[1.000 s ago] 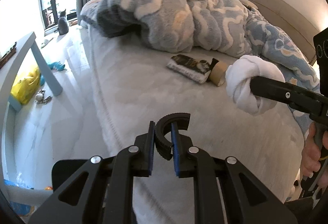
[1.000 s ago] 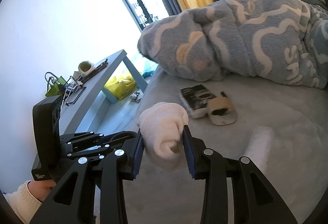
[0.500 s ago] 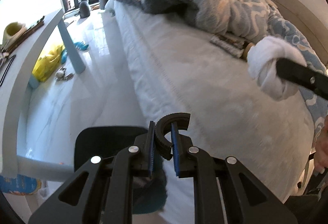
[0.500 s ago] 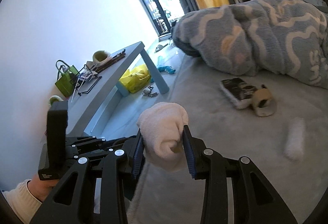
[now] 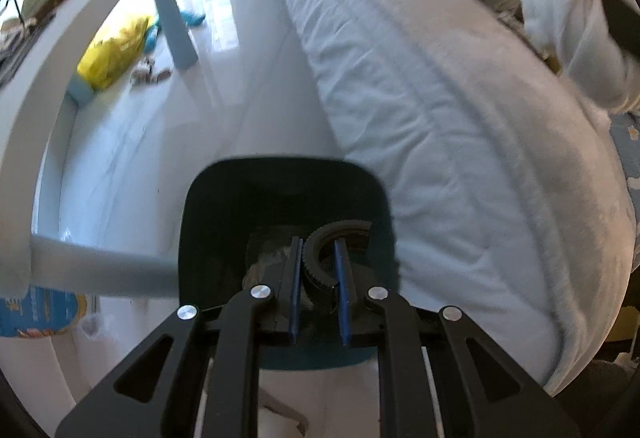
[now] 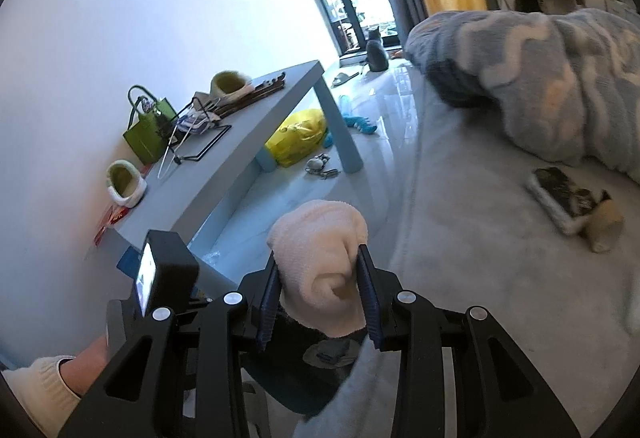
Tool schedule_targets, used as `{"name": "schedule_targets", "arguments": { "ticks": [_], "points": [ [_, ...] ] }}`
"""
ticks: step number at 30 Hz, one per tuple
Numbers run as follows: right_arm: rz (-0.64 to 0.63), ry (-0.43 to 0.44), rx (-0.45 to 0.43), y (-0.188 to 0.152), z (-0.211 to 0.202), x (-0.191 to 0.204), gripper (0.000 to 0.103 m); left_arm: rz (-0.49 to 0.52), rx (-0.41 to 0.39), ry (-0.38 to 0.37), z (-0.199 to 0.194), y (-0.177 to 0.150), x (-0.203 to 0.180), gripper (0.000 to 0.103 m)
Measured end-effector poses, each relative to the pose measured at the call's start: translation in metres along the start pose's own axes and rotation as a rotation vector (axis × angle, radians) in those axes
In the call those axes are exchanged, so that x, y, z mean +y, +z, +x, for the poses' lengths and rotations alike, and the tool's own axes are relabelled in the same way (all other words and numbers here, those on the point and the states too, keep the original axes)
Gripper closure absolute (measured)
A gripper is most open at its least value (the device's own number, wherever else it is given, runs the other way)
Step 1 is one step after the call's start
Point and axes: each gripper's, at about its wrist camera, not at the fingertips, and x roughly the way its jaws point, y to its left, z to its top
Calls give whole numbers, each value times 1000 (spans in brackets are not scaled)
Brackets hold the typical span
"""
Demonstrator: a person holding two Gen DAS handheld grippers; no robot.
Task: Collect trash
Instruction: 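Carry the sock and black piece with both tools to the black bin, then open the left tool over the bin while the right tool lowers and releases the sock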
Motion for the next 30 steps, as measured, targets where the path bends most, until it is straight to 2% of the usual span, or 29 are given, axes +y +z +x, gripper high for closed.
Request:
{"name": "schedule_targets", "arguments": {
  "ticks": [6,8,10,14,16,20,22,27,30],
  "points": [
    [-55,-18,44,0,32,26,66,-34,61,-4,7,-13,30,84],
    [-71,-29,64,-1,43,32,66,-42,66,-7,5,-16,36,76],
    [-78,-36,88,-3,54,37,66,-40,67,-2,2,-17,41,60],
    [-80,-53,142,-8,77,43,66,-44,55,-7,-4,-20,50,49],
    [-77,-61,163,-11,87,44,66,-43,47,0,-8,-21,54,37],
    [-75,-73,207,-15,105,49,66,-49,21,-8,-16,-20,63,28],
    [-77,-81,231,-18,115,51,66,-53,5,-11,-21,-20,67,20],
    [-76,-97,286,-25,138,52,66,-74,-35,-18,-34,-19,75,17],
    [-76,-106,317,-32,150,54,66,-75,-75,1,-45,-18,78,10]
  ]
}}
